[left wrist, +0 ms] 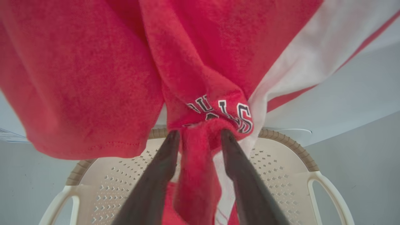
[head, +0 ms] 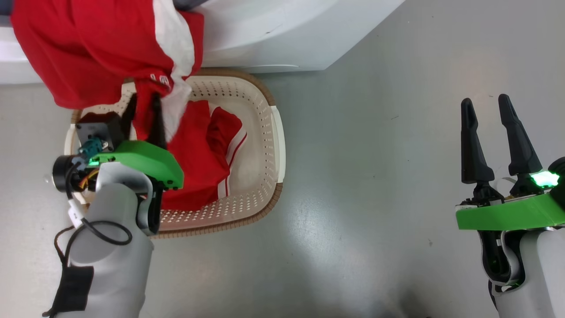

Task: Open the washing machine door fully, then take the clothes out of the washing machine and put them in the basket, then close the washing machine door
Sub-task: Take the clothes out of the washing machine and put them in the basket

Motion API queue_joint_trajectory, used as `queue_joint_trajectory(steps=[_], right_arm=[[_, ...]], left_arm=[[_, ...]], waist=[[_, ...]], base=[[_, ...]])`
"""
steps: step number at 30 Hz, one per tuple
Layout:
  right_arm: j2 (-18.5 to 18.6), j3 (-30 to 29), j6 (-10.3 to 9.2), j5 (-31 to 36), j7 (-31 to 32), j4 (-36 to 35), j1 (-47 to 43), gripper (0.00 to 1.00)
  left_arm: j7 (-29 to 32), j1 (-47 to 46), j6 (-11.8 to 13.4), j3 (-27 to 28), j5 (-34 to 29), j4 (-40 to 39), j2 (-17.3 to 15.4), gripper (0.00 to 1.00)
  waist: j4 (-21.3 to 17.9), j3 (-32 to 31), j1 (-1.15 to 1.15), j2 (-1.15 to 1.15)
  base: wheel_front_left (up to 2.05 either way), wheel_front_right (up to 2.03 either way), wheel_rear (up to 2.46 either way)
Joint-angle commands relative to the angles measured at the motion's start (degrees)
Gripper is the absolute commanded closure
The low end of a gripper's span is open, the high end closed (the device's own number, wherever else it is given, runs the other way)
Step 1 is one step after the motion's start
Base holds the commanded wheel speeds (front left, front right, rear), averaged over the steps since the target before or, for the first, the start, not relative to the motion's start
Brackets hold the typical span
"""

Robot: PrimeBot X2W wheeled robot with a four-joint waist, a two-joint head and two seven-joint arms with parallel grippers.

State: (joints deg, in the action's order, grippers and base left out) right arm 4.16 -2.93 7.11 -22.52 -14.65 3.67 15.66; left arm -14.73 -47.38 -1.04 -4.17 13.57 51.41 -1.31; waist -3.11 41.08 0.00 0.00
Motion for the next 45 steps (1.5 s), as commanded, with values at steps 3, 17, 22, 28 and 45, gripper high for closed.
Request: queue_joint_trajectory(steps=[3,17,22,28,45], right_arm=[[0.0,0.8,0.37,0.6,-0.3,-1.3,-0.4,0.0],[0.8,0.7,0.37,0.9,-0.3,-1.1,-0.8,0.0],[1.1,0.6,0.37,1.0,-0.3,-1.0,-1.2,0.0],[1.4,0.3,0.37,1.1,-0.3,-1.1,-1.8,0.0],[1.5,0.1,0.37,1.0,-0.3,-0.9,-3.7,0.0]], left_arm=[[-0.3,0.7,-0.4,1.5,-1.0,-0.9,-1.6,0.0],[-0.3,6.8,-1.5,1.3,-1.2,-12.9,-1.6,0.0],[-0.3,9.2,-1.2,1.3,-1.2,-17.6,-1.6,0.0],[-0.3,12.7,-0.6,1.6,-1.7,-24.4,-1.6,0.0],[-0.3,26.6,0.6,3.5,-0.3,-41.7,-1.6,0.0]], waist=[[0.3,-0.2,0.0,0.0],[1.9,-1.9,0.0,0.0],[2.3,-2.5,0.0,0.0],[2.8,-3.3,0.0,0.0],[2.7,-5.5,0.0,0.0]], base=[[0.0,0.0,0.0],[0.0,0.0,0.0],[0.0,0.0,0.0],[0.0,0.0,0.0],[0.0,0.0,0.0]])
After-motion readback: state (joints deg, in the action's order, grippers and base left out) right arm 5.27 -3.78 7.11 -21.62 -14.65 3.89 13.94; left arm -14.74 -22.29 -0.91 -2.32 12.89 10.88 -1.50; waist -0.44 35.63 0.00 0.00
